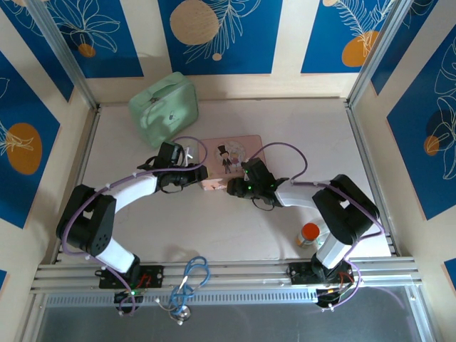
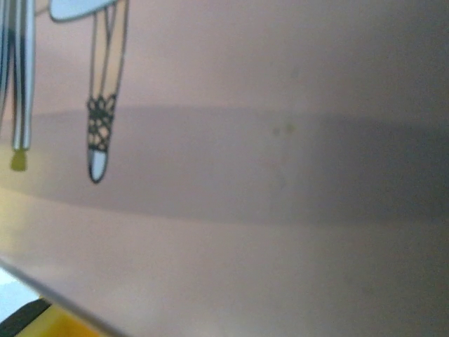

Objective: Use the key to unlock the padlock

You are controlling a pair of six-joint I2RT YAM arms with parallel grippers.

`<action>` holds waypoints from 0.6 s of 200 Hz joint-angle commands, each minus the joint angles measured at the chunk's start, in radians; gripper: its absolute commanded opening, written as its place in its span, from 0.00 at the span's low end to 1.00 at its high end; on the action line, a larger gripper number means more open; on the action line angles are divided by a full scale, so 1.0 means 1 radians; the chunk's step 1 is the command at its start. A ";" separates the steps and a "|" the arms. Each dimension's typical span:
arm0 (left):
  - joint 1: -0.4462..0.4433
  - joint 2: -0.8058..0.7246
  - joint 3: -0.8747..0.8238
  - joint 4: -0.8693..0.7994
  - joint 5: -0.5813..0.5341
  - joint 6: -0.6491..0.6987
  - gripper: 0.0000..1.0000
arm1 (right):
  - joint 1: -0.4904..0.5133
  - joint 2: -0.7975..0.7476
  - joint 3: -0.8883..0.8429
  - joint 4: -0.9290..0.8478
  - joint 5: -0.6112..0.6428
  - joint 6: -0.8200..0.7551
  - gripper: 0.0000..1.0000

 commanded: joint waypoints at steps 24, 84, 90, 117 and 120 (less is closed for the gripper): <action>0.008 0.026 0.014 -0.046 -0.028 0.030 0.42 | 0.011 0.047 0.002 -0.079 -0.001 0.001 0.38; 0.009 0.016 0.011 -0.049 -0.029 0.031 0.41 | 0.052 0.042 0.041 -0.171 0.052 0.002 0.40; 0.010 0.015 0.011 -0.051 -0.031 0.033 0.41 | 0.056 0.035 0.040 -0.182 0.059 0.005 0.42; 0.012 0.014 0.006 -0.050 -0.030 0.033 0.41 | 0.062 0.027 0.044 -0.210 0.069 0.017 0.47; 0.012 0.016 0.006 -0.049 -0.030 0.033 0.41 | 0.061 0.029 0.046 -0.212 0.070 0.019 0.47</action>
